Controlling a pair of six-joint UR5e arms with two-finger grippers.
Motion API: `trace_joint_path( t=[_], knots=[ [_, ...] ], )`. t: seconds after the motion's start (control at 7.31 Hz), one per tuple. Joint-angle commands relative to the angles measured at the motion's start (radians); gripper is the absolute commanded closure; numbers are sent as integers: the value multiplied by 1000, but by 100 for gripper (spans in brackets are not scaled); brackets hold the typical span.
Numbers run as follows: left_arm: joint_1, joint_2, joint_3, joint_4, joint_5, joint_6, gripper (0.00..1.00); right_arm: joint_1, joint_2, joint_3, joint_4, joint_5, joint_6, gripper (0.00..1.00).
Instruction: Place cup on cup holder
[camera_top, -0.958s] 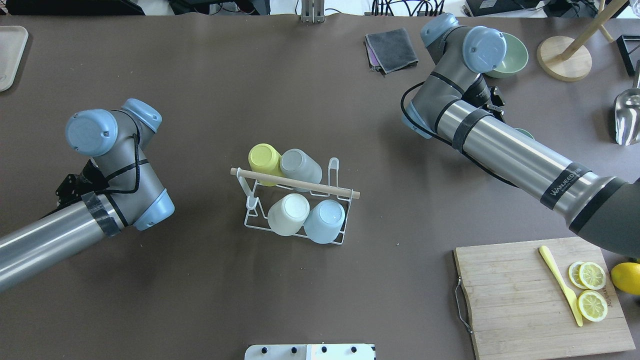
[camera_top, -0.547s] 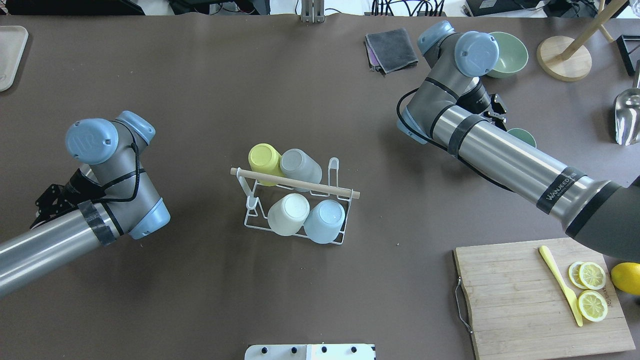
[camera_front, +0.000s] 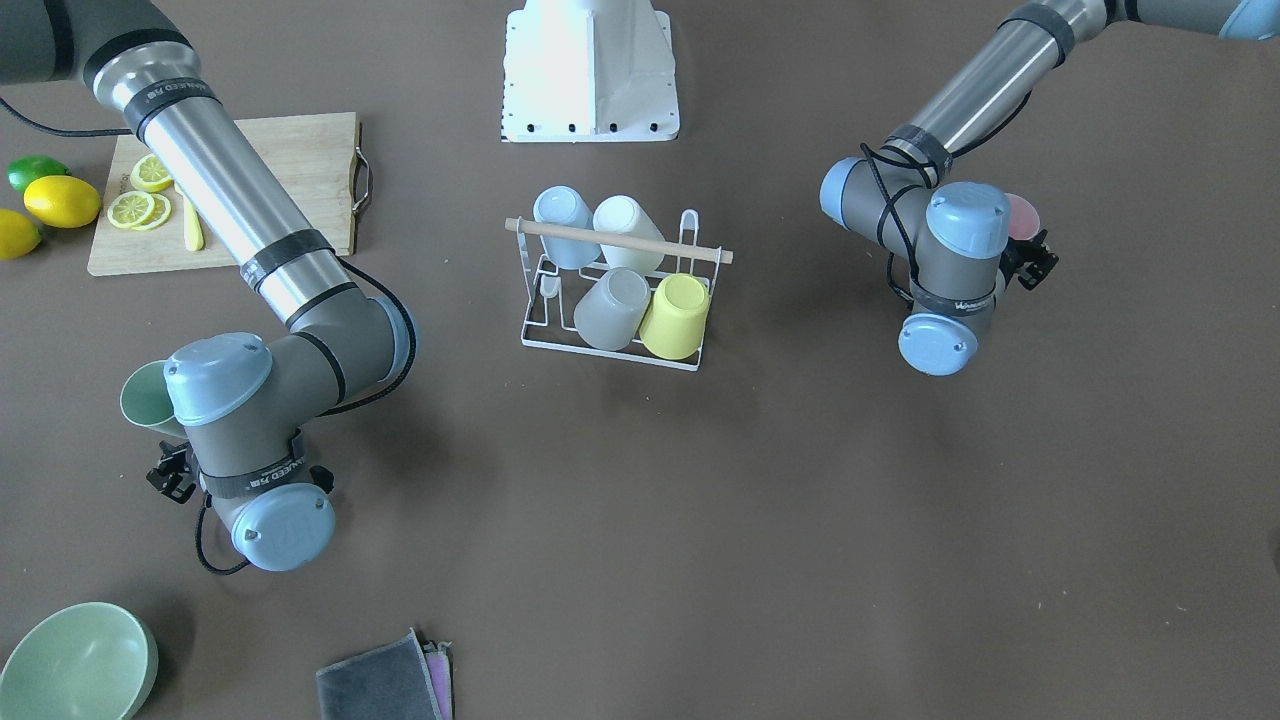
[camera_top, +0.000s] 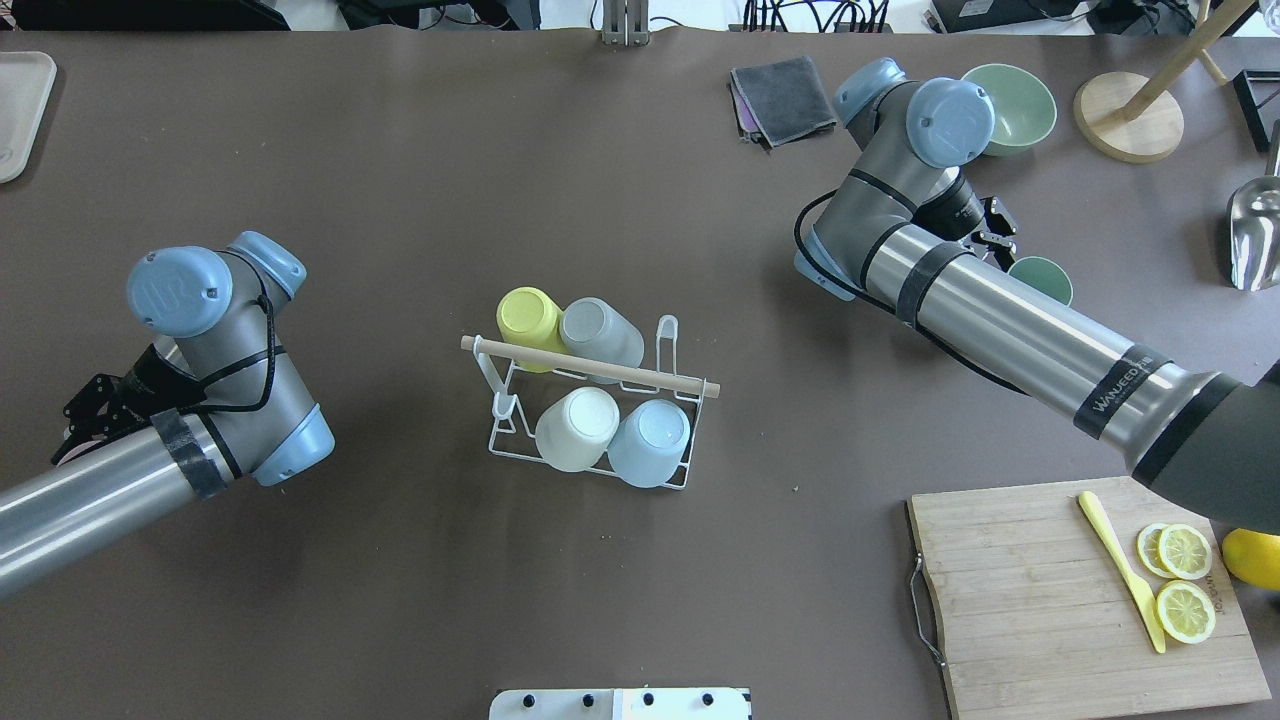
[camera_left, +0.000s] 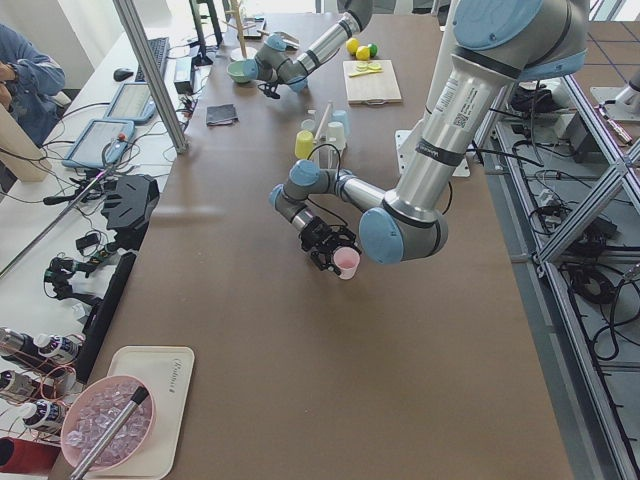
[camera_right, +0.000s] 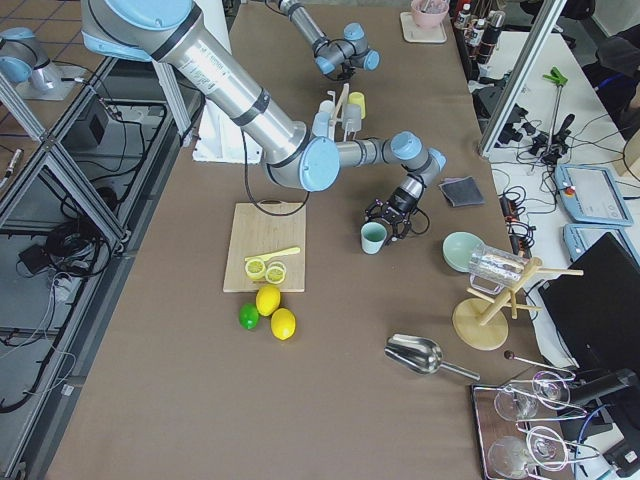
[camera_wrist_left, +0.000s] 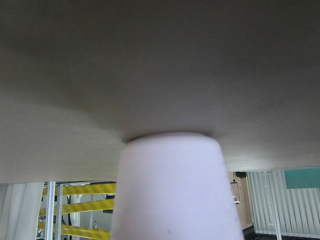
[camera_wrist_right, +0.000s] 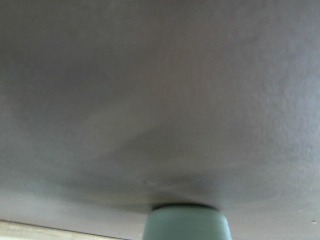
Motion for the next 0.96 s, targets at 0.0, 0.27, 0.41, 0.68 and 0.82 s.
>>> trace_joint_path(
  t=[0.0,0.27,0.41,0.68,0.82],
  knots=[
    [-1,11,-8,1,14,10,28,3,-19,19,-1,-15,-16,0],
    [-24,37,-100,-7,10,4,87,3,-30,32,-5,-15,-18,0],
    [-49,83,-222,-69,2,-9,93,3,-31,39,-13,-17,-18,0],
    [-82,218,-577,-241,-93,-205,93,3,-41,49,-19,-27,-16,0],
    [-83,270,-708,-287,-95,-235,88,3,-48,54,-28,-35,-16,0]
  ],
)
